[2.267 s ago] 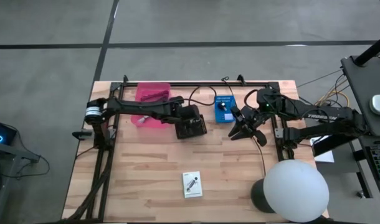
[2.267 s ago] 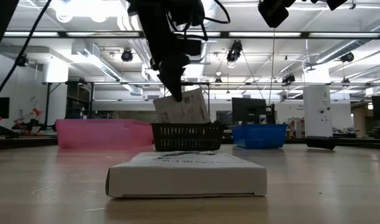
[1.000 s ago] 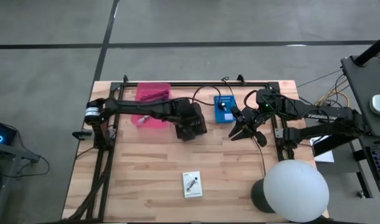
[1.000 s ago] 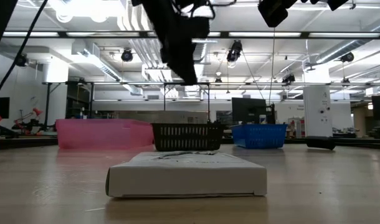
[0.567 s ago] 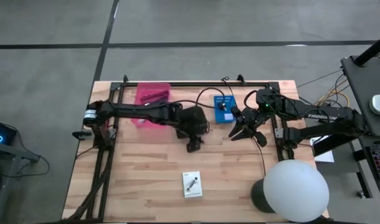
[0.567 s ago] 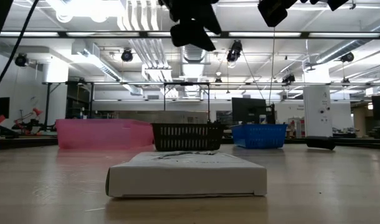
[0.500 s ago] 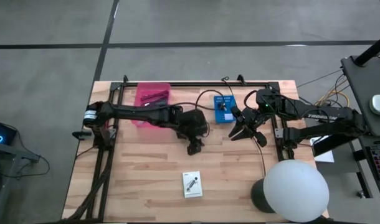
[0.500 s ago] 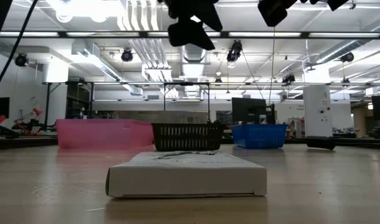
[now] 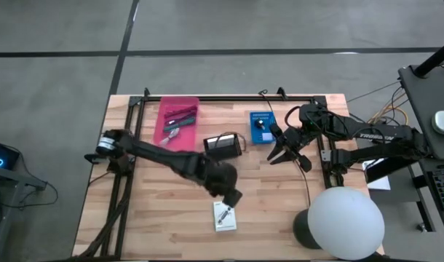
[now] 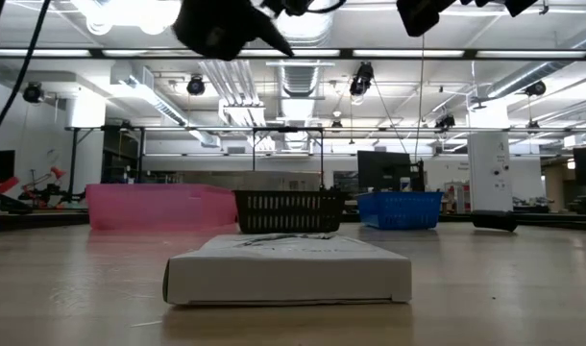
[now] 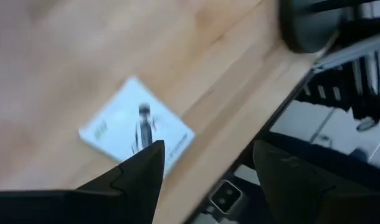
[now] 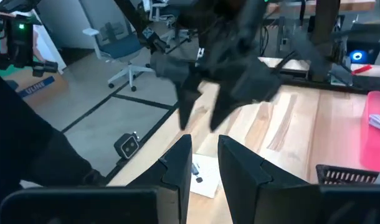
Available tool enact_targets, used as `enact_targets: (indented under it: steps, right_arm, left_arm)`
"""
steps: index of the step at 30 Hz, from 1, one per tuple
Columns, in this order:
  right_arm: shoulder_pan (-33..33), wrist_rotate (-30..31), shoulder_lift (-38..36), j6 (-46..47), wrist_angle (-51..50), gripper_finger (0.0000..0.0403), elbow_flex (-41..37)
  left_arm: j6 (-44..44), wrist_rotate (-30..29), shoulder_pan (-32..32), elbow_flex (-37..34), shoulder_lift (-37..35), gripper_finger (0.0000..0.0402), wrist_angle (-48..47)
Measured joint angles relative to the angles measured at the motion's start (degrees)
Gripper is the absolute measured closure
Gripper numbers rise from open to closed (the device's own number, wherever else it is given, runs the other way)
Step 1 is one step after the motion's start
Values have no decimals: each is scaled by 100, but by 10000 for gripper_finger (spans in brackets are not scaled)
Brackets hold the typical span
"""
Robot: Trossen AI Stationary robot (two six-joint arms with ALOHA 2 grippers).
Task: Pick and place items into bin
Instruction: Put the white card reader box into the black bin
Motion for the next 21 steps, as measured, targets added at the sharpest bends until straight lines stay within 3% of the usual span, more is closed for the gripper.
enact_targets:
  steps: [12, 21]
  right_arm:
    - [2, 0, 0, -184, -7, 335, 0]
    - [2, 6, 0, -334, -22, 335, 0]
  left_arm:
    - [-3173, 0, -762, -44, 750, 173, 30]
    - [-4010, -37, -1044, -151, 1031, 173, -2]
